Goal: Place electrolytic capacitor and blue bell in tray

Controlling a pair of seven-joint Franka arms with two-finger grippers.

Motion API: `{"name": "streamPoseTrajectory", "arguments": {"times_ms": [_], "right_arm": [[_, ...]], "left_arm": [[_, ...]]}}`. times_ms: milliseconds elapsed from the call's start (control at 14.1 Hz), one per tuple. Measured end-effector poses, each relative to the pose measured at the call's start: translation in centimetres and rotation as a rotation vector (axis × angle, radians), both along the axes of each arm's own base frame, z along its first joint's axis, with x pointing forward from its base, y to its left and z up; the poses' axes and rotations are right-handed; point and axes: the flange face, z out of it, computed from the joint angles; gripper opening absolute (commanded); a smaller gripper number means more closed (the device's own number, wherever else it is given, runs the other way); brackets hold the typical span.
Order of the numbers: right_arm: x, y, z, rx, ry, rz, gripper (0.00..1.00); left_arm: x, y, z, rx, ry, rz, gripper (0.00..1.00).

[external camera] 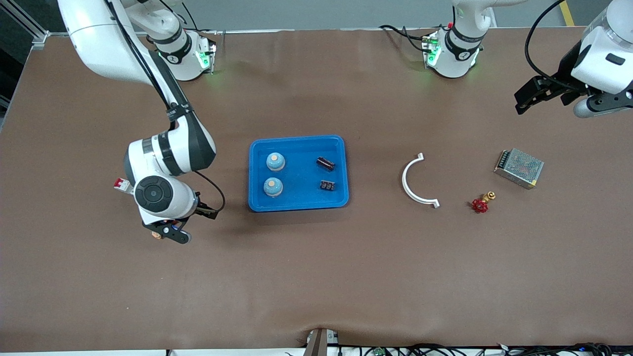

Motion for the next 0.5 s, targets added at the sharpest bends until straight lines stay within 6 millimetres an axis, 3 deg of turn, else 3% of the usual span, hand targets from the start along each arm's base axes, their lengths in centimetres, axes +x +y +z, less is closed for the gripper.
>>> {"name": "streamPoseTrajectory", "arguments": {"times_ms": [212, 495], "right_arm": [[0.3, -2.5, 2.2, -0.001, 0.056, 0.050, 1.00], [0.3, -8.3, 5.9, 0.021, 0.096, 0.066, 1.00]], "left_arm": [[0.0, 0.0, 0.0, 0.000, 0.000, 0.000, 1.00], [0.0, 0.1, 0.0, 0.000, 0.001, 0.001, 1.00]]}}
